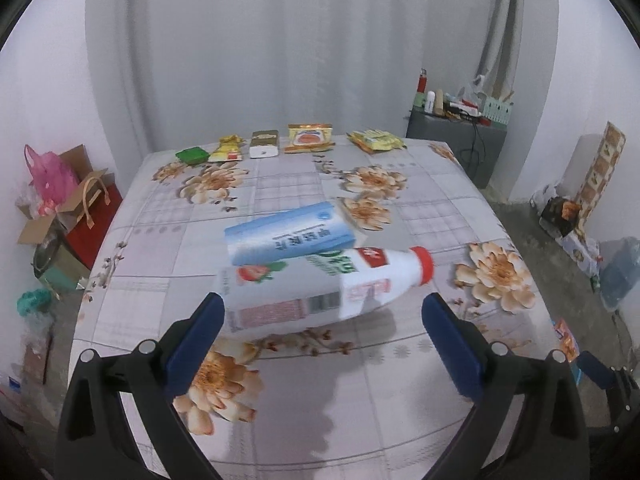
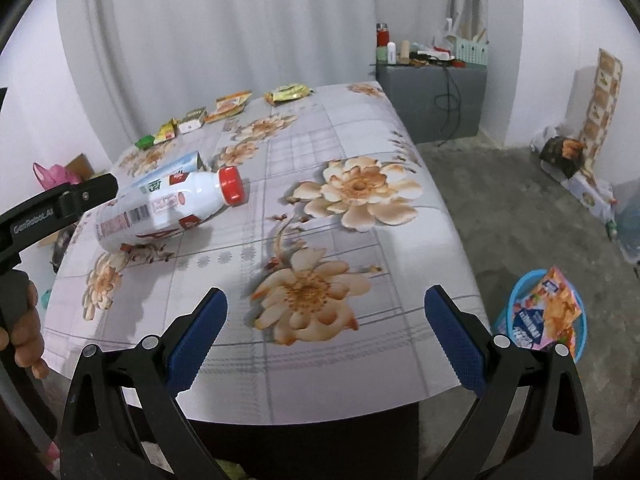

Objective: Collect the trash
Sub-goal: 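Approach the blue medicine box and white milk bottle with both open tools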

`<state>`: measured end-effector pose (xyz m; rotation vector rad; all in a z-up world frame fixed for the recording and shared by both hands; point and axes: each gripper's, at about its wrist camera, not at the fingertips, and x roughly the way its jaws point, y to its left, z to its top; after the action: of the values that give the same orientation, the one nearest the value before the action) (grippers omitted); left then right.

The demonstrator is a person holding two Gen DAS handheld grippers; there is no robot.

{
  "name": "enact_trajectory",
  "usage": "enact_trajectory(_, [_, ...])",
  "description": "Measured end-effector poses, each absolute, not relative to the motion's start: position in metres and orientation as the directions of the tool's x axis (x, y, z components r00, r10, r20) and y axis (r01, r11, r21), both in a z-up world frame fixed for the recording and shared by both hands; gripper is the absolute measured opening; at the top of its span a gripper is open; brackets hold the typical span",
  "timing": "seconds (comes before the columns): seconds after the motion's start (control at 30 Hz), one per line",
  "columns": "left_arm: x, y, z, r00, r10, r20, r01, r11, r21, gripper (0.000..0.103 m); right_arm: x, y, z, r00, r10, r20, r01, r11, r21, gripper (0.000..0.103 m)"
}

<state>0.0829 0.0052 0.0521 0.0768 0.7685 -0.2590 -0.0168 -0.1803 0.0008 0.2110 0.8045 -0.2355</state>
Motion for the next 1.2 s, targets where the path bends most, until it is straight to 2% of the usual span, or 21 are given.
enact_trajectory(0.37, [0.096,0.062,0.045,0.726,-0.245,-0.643,0.266,0.962,-0.066,0.097,0.005,-0.133,0.019,0.681,-0.215,-0.700,0.282,0.959,-0.020,0.095])
enact_trajectory(0.6, [0.105,0.084,0.034,0.736,-0.259,-0.626,0.271,0.959,-0.079,0.097,0.020,-0.112,0.021,0.702,-0.135,-0.700,0.203,0.979,0.014,0.095])
enact_trajectory(0.77, [0.109,0.095,0.027,0.739,-0.261,-0.621,0.267,0.960,-0.087,0.097,0.022,-0.122,0.018,0.708,-0.031,-0.706,0.151,0.983,0.108,0.095])
enact_trajectory(0.93, [0.108,0.107,0.025,0.748,-0.264,-0.609,0.264,0.960,-0.093,0.097,0.014,-0.164,0.016,0.712,-0.002,-0.703,0.228,0.946,0.229,0.095])
enact_trajectory(1.0, [0.108,0.111,0.025,0.754,-0.260,-0.603,0.265,0.961,-0.084,0.097,0.015,-0.179,0.015,0.702,0.050,-0.710,0.238,0.923,0.301,0.095])
enact_trajectory(1.2, [0.108,0.115,0.023,0.744,-0.314,-0.590,0.313,0.944,-0.107,0.097,0.021,-0.191,0.020,0.704,0.125,-0.699,0.215,0.901,0.377,0.091])
